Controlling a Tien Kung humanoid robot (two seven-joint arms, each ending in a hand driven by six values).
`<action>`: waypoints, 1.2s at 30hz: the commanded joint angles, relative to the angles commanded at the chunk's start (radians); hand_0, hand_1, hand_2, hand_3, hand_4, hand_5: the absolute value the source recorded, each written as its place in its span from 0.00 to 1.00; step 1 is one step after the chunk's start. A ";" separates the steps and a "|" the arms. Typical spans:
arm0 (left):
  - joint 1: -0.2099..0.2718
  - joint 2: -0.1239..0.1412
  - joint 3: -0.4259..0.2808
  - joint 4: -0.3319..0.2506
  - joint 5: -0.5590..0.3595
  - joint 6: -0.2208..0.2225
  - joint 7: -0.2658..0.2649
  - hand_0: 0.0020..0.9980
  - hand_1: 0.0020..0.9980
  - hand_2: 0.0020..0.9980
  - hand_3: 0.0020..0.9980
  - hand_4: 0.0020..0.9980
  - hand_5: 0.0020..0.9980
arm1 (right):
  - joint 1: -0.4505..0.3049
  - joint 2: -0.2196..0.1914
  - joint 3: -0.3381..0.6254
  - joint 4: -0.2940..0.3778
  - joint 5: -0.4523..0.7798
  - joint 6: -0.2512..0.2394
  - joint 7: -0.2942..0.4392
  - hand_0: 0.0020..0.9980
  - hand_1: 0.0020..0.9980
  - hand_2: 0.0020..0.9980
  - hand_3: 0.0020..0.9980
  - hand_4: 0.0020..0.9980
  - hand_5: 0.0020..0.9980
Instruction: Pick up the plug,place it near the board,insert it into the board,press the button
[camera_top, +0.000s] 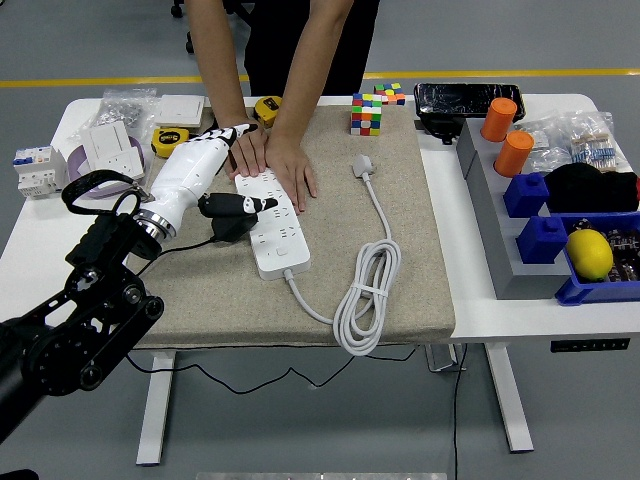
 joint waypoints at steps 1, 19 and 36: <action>0.035 -0.016 -0.024 -0.031 -0.046 0.013 -0.013 0.87 0.97 0.94 0.93 1.00 0.69 | -0.002 0.001 0.001 0.000 0.001 0.000 0.001 0.62 0.58 0.61 0.53 0.86 0.59; 0.211 -0.057 -0.016 0.019 -0.211 0.010 -0.012 1.00 1.00 0.97 0.94 1.00 0.87 | -0.005 0.002 -0.006 0.000 0.002 0.000 0.004 0.62 0.58 0.61 0.53 0.86 0.59; 0.139 -0.064 0.065 0.088 -0.149 -0.017 0.018 1.00 1.00 0.97 0.93 1.00 0.91 | -0.002 0.002 -0.009 0.000 0.007 -0.001 0.004 0.62 0.58 0.61 0.54 0.87 0.60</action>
